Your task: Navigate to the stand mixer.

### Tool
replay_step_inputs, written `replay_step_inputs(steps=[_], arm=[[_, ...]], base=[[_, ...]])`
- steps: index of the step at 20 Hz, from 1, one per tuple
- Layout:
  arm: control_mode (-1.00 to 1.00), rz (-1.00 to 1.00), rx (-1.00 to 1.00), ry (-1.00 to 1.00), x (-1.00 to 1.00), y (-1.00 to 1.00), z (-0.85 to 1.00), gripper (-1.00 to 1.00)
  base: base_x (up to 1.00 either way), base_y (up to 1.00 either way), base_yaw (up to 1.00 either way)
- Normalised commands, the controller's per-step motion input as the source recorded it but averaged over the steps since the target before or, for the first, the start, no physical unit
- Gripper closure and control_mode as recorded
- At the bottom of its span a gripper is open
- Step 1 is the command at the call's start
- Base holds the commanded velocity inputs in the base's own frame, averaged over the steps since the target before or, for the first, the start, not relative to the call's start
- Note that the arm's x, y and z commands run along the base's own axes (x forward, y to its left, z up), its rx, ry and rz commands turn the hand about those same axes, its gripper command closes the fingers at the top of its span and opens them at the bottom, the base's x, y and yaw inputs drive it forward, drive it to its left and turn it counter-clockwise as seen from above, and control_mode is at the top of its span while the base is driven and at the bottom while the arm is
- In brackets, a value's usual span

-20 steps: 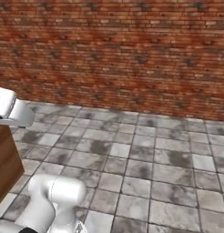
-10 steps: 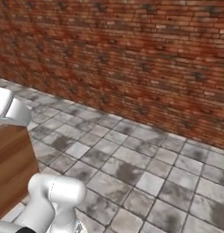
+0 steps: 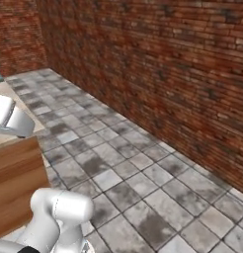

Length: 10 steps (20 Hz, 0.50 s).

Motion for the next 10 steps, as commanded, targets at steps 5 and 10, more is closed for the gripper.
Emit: replay_step_inputs(steps=[5,10], arm=[[1.00,0.00,0.00,0.00,0.00,0.00,0.00,-1.00],[1.00,0.00,0.00,0.00,0.00,0.00,0.00,-1.00]], base=[[1.00,-0.48,0.57],[0.98,-0.54,0.53]])
